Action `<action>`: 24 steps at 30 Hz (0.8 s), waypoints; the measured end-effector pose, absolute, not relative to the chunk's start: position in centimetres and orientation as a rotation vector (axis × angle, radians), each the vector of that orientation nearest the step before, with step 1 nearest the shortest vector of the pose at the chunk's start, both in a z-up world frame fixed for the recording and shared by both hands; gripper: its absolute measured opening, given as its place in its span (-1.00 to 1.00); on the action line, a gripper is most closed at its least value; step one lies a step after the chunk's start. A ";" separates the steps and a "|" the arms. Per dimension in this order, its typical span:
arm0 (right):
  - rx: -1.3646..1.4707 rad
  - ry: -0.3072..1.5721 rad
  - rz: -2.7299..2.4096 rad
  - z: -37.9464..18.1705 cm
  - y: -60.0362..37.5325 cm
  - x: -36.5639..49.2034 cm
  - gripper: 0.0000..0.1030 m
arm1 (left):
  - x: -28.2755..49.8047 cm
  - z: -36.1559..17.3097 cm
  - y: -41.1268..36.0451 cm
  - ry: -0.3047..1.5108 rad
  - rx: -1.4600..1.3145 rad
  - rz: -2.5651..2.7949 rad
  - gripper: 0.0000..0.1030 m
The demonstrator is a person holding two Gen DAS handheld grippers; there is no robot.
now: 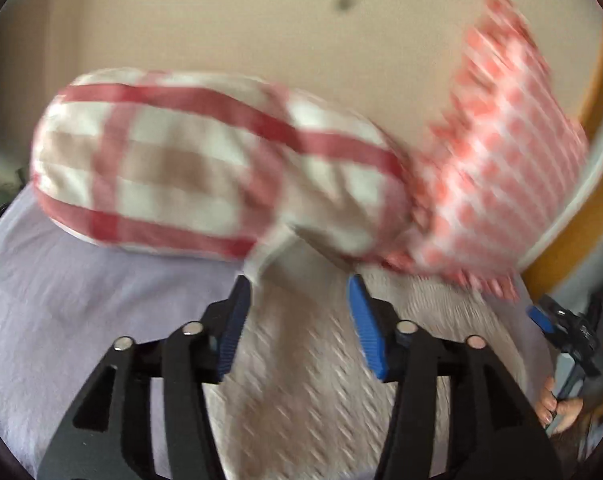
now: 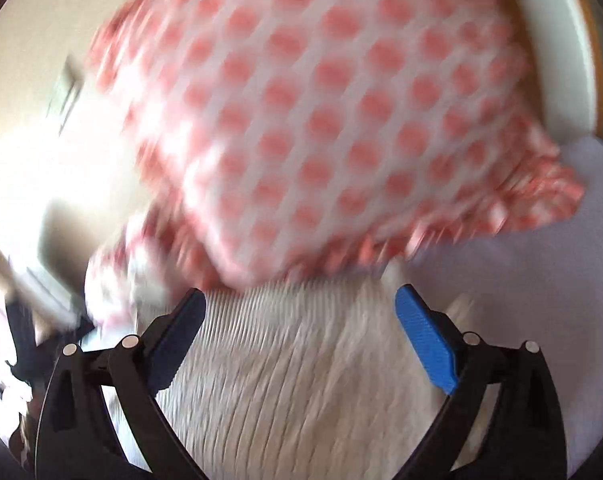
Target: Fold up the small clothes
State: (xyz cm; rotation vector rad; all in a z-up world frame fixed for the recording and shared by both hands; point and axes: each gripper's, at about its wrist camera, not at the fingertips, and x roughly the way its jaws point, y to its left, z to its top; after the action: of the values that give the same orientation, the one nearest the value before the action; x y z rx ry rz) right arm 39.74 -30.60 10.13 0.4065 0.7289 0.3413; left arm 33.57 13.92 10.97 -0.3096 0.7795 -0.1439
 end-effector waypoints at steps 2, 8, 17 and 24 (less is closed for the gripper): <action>0.350 0.820 0.375 8.7 -28.7 38.8 0.89 | 33.9 9.4 12.2 0.848 -0.275 -0.167 0.08; 0.269 0.999 0.236 4.2 -27.1 37.7 0.89 | 35.7 3.9 11.5 1.004 -0.214 -0.023 -0.20; 0.309 0.896 0.248 5.8 -27.7 34.8 0.89 | 33.6 5.9 16.4 1.059 -0.242 0.090 0.15; 0.294 0.896 0.268 5.6 -26.9 35.1 0.89 | 35.7 3.9 16.2 1.123 -0.312 0.005 0.18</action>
State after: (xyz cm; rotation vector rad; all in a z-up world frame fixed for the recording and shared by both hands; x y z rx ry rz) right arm 35.11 -26.87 5.59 0.2937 0.8962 0.2682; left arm 35.69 16.18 3.95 -0.3120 1.1227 0.0050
